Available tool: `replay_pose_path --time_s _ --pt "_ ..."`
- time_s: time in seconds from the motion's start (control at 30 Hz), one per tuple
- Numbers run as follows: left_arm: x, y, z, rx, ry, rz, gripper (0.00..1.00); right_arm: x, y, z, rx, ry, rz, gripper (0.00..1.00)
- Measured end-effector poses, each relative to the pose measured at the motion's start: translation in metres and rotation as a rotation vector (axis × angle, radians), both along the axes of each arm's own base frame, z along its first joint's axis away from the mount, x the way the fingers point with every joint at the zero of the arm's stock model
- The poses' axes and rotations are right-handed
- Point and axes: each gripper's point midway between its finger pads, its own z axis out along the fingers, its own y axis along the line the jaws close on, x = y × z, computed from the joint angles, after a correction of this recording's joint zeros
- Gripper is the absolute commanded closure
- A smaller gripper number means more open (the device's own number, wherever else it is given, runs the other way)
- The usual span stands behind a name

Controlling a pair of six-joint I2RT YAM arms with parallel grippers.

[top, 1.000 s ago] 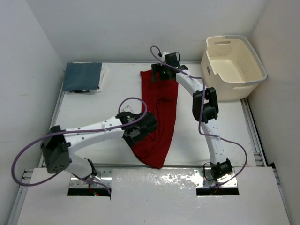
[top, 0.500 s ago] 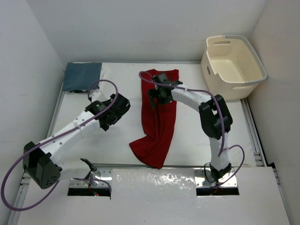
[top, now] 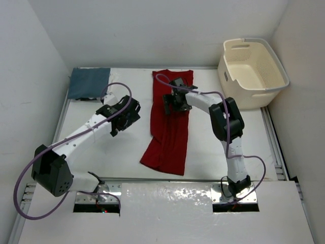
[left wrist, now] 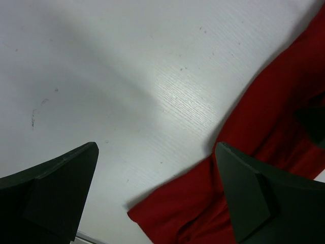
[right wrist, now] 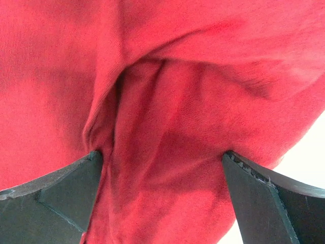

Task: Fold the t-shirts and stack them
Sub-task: Rotate the tshirt 90 degrees, then grab the bottom of the folded rectangular tshirt with both arms

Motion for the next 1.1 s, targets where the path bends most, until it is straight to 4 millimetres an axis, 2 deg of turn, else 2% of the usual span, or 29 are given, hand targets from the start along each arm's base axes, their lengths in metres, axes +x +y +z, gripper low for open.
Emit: replay_pose_path --time_s 0.13,0.27,0.33,0.43,0.5,0.57,0.63,0.7,0.77,0.83,0.87,0.93,1.0,1.03,1.1 --pt "0.005 -0.002 -0.014 0.008 0.048 -0.029 0.00 0.042 -0.007 0.004 0.081 -0.036 -0.028 0.01" --pt "0.011 -0.014 -0.027 -0.012 0.096 -0.097 0.00 0.091 0.003 0.009 0.148 -0.097 0.048 0.01" --pt "0.013 -0.022 -0.033 -0.031 0.119 -0.147 0.00 0.104 0.009 0.012 0.167 -0.113 0.089 0.01" --pt "0.013 -0.037 -0.040 -0.078 0.145 -0.227 0.00 0.101 0.017 0.019 0.183 -0.108 0.146 0.01" --pt "0.010 -0.048 -0.045 -0.123 0.153 -0.284 0.00 0.085 0.019 0.024 0.188 -0.099 0.176 0.01" --pt "0.001 -0.060 -0.055 -0.163 0.174 -0.345 0.00 0.052 0.015 0.038 0.187 -0.065 0.195 0.01" --pt "-0.012 -0.068 -0.066 -0.179 0.208 -0.392 0.00 0.029 0.011 0.063 0.198 -0.088 0.201 0.01" --pt "-0.029 -0.084 -0.074 -0.184 0.238 -0.462 0.00 0.002 0.002 0.097 0.210 -0.129 0.192 0.01" --pt "-0.046 -0.109 -0.080 -0.202 0.255 -0.553 0.00 -0.022 -0.011 0.128 0.222 -0.192 0.165 0.01" --pt "-0.060 -0.131 -0.084 -0.231 0.265 -0.620 0.01 -0.049 -0.031 0.146 0.238 -0.257 0.113 0.01" --pt "-0.067 -0.140 -0.087 -0.249 0.272 -0.648 0.03 -0.063 -0.042 0.147 0.239 -0.264 0.083 0.01" --pt "-0.081 -0.151 -0.096 -0.280 0.294 -0.676 0.08 -0.096 -0.067 0.131 0.228 -0.244 0.014 0.01" --pt "-0.093 -0.155 -0.106 -0.302 0.314 -0.686 0.13 -0.127 -0.089 0.101 0.202 -0.183 -0.056 0.01" --pt "-0.101 -0.156 -0.112 -0.312 0.332 -0.687 0.17 -0.148 -0.104 0.079 0.177 -0.127 -0.102 0.01" --pt "-0.109 -0.156 -0.121 -0.318 0.359 -0.684 0.22 -0.176 -0.119 0.054 0.156 -0.065 -0.155 0.01"
